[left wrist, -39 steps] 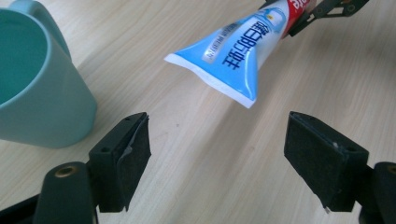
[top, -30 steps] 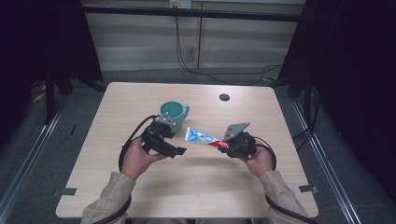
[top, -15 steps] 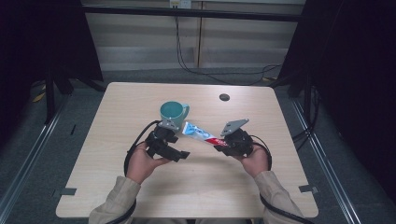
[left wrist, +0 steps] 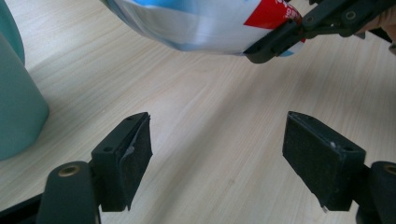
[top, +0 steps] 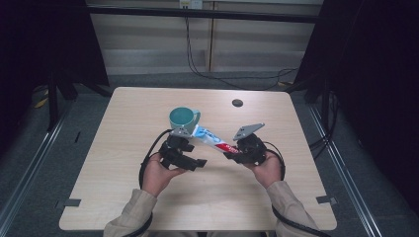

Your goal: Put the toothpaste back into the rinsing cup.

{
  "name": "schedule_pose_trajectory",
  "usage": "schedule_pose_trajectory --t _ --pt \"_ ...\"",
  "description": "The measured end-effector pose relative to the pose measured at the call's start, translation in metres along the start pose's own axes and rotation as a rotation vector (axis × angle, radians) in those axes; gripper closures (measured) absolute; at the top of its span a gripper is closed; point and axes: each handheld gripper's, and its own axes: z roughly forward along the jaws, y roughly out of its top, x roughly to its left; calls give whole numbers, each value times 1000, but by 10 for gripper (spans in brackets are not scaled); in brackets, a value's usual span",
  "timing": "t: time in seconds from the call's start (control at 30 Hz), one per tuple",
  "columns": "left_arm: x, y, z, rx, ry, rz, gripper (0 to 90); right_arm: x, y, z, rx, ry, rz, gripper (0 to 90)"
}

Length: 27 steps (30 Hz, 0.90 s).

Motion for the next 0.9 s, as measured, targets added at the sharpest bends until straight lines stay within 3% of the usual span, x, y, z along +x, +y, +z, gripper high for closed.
schedule_pose_trajectory --t 0.1,0.27,0.6,0.9 --pt "0 0 5 -12 -19 -30 237 1 0 0 -10 6 7 721" --pt "0 -1 8 -36 -33 -46 237 3 1 2 -24 18 28 721" --pt "1 -1 8 -88 -45 -75 240 6 3 7 -40 30 46 721" --pt "5 -3 13 -147 -48 -127 254 10 7 8 -52 49 54 721"
